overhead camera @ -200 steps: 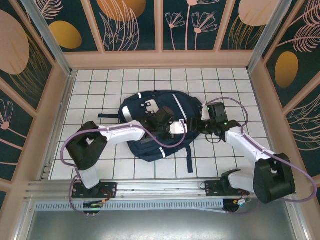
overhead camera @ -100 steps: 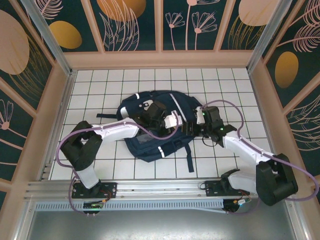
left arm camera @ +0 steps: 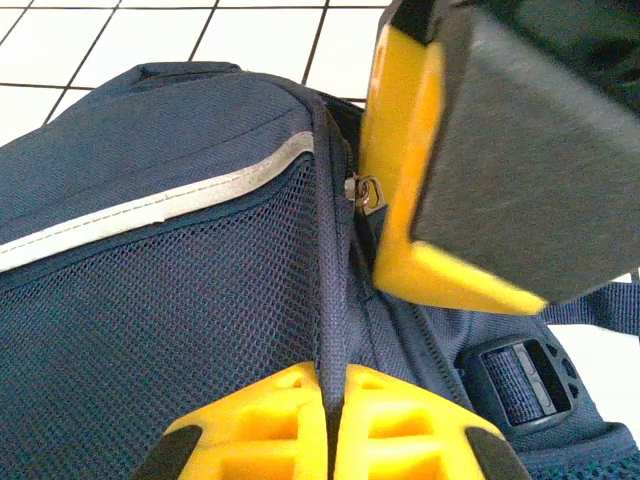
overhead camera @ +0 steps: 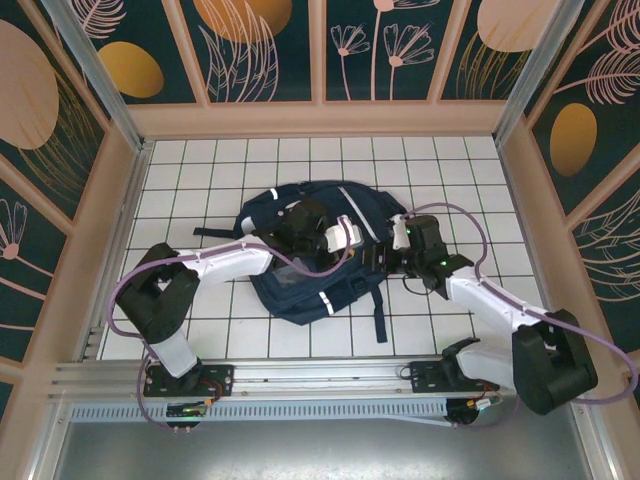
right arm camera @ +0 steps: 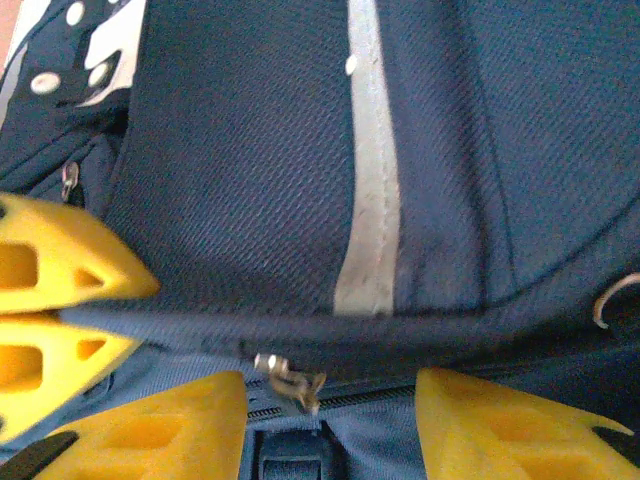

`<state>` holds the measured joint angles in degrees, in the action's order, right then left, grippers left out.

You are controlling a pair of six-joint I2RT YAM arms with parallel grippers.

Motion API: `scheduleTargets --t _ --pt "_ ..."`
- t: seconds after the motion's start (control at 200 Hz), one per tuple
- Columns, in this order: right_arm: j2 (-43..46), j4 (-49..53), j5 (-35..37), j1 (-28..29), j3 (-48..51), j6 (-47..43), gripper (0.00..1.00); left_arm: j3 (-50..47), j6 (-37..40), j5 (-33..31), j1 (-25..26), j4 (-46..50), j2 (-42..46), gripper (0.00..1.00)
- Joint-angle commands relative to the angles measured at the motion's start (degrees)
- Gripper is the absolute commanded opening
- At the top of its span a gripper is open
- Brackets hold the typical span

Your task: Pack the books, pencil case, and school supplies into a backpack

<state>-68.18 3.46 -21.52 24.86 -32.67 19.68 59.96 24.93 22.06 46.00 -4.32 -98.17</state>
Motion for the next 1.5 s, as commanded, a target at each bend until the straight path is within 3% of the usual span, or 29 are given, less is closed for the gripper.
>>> scheduleTargets --t 0.0,0.14,0.21,0.32,0.465,0.641,0.721,0.831,0.946,1.016,1.081,1.131,1.156,1.236,1.316,1.401,1.496 --pt "-2.4 -5.3 0.2 0.7 -1.8 0.5 0.40 -0.3 -1.5 5.4 0.1 -6.4 4.0 0.00" --pt "-3.1 -6.7 3.9 1.1 -2.4 -0.1 0.22 -1.2 -1.4 6.0 0.1 -7.1 4.2 0.00" --pt "-2.8 -5.1 6.6 1.1 -3.3 -0.7 0.08 -1.5 -0.4 5.6 -0.1 -6.1 4.5 0.00" --pt "-2.7 -0.6 10.7 -0.1 -4.8 -4.5 0.00 -3.5 2.5 4.5 -1.2 -5.2 5.9 0.00" --pt "-3.3 3.5 14.6 -2.7 -6.8 -10.0 0.00 -6.7 8.8 4.6 -3.4 -1.8 8.9 0.00" --pt "-6.6 4.5 26.5 -4.1 -10.1 -14.3 0.00 -11.0 23.3 7.0 -6.5 2.2 11.1 0.00" --pt "-8.3 3.5 29.4 -4.8 -10.9 -16.8 0.00 -11.1 31.3 1.5 -7.4 6.9 11.0 0.00" --pt "-9.5 5.3 27.4 -5.3 -12.6 -20.1 0.00 -8.9 34.0 0.5 -12.7 10.3 10.5 0.00" --pt "-8.2 6.4 18.6 -4.1 -12.7 -22.9 0.00 -9.2 35.0 0.6 -18.3 5.7 11.3 0.00" --pt "-6.9 6.1 16.9 -1.1 -11.9 -24.7 0.00 -10.2 35.1 -0.8 -20.6 1.4 11.2 0.00" --pt "-6.3 5.8 15.0 2.0 -11.2 -26.5 0.00 -10.7 33.5 -2.5 -22.2 -2.8 10.5 0.00" --pt "-6.2 5.3 12.8 4.4 -10.9 -27.2 0.00 -10.3 30.6 -5.6 -23.1 -5.4 9.4 0.12" --pt "-6.2 4.8 11.2 5.5 -10.7 -27.4 0.00 -9.6 27.8 -9.4 -23.4 -6.8 8.2 0.19" --pt "-7.3 1.9 10.1 9.1 -10.3 -26.1 0.00 -2.5 18.6 -21.0 -23.5 -2.6 3.4 0.28" --pt "-10.0 -0.5 9.3 10.7 -11.2 -24.8 0.00 4.3 11.7 -17.7 -23.4 7.3 1.2 0.32" --pt "-13.8 -1.6 8.3 11.3 -13.4 -25.1 0.00 3.1 -1.5 -13.9 -23.4 5.1 3.9 0.35" --pt "-16.8 -3.1 6.3 12.0 -15.9 -26.2 0.00 -1.2 -18.0 -12.7 -23.4 1.7 8.8 0.47"
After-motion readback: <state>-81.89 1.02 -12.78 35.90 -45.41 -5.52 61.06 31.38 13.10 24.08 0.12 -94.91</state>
